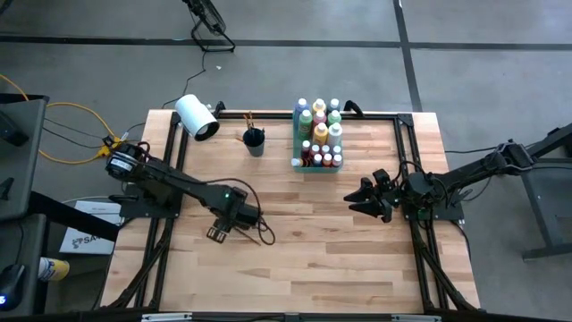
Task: Pick & Place Paint Supplies
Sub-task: Put the black gold paint brush into the black cup
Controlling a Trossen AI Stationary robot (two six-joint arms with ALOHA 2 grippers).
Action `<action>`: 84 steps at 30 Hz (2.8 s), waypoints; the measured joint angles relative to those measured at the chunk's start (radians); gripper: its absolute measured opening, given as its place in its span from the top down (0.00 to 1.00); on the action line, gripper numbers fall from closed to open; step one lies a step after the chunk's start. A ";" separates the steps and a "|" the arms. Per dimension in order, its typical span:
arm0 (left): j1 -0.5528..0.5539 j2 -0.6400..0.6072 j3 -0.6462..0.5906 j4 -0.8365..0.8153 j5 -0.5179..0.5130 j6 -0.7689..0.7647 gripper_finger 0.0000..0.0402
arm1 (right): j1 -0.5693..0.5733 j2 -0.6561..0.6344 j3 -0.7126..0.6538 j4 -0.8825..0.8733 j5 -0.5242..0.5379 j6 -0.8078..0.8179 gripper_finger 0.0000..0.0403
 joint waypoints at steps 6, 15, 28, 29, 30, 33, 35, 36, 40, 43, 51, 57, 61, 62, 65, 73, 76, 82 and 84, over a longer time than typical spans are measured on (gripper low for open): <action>0.025 0.000 -0.055 0.018 0.045 0.114 0.59 | 0.000 0.000 0.000 0.000 0.003 0.000 0.41; 0.024 0.000 -0.128 0.062 0.051 0.165 0.59 | 0.000 0.000 0.000 0.000 0.003 0.000 0.41; 0.023 -0.005 -0.207 0.156 -0.001 0.176 0.67 | 0.000 0.000 0.000 -0.007 0.003 -0.008 0.41; 0.023 -0.005 -0.207 0.157 -0.007 0.178 0.71 | 0.000 0.000 0.000 -0.007 0.003 -0.008 0.41; 0.023 -0.005 -0.207 0.156 -0.011 0.178 0.75 | 0.000 0.000 0.000 -0.008 0.003 -0.008 0.41; 0.023 -0.004 -0.207 0.156 -0.027 0.191 0.89 | 0.000 0.000 0.000 -0.008 0.003 -0.008 0.41; 0.023 -0.004 -0.207 0.158 -0.036 0.204 0.97 | 0.000 0.000 0.000 -0.008 0.003 -0.008 0.41; 0.024 -0.003 -0.207 0.158 -0.040 0.203 0.98 | 0.000 0.000 0.000 -0.008 0.003 -0.008 0.41; 0.023 -0.003 -0.204 0.153 -0.053 0.183 0.99 | 0.000 0.000 0.000 -0.008 0.003 -0.008 0.41; 0.023 0.003 -0.170 0.110 -0.068 0.177 1.00 | 0.000 0.000 0.000 -0.008 0.003 -0.008 0.41; 0.025 0.003 0.008 -0.116 -0.142 0.177 1.00 | 0.000 0.000 0.000 -0.008 0.001 -0.008 0.41; 0.025 0.002 0.186 -0.279 -0.193 0.143 1.00 | 0.000 0.000 0.000 -0.008 -0.001 -0.009 0.41; 0.042 0.002 0.302 -0.432 -0.271 0.090 1.00 | 0.000 0.000 0.000 -0.008 0.000 -0.009 0.41; 0.054 0.002 0.331 -0.471 -0.286 0.070 1.00 | 0.000 0.000 0.000 -0.008 0.000 -0.009 0.41; 0.093 0.001 0.400 -0.584 -0.366 0.044 1.00 | 0.000 0.000 0.000 -0.008 0.000 -0.009 0.41; 0.218 -0.009 0.477 -0.577 -0.439 0.145 1.00 | 0.000 0.000 0.000 -0.008 0.000 -0.009 0.41; 0.274 -0.007 0.483 -0.577 -0.478 0.184 1.00 | 0.000 0.000 0.000 -0.008 0.000 -0.009 0.41; 0.381 -0.007 0.502 -0.578 -0.567 0.209 1.00 | 0.000 0.000 0.000 -0.008 0.000 -0.009 0.41; 0.418 -0.007 0.506 -0.576 -0.614 0.230 1.00 | 0.000 0.000 0.000 -0.008 0.000 -0.009 0.41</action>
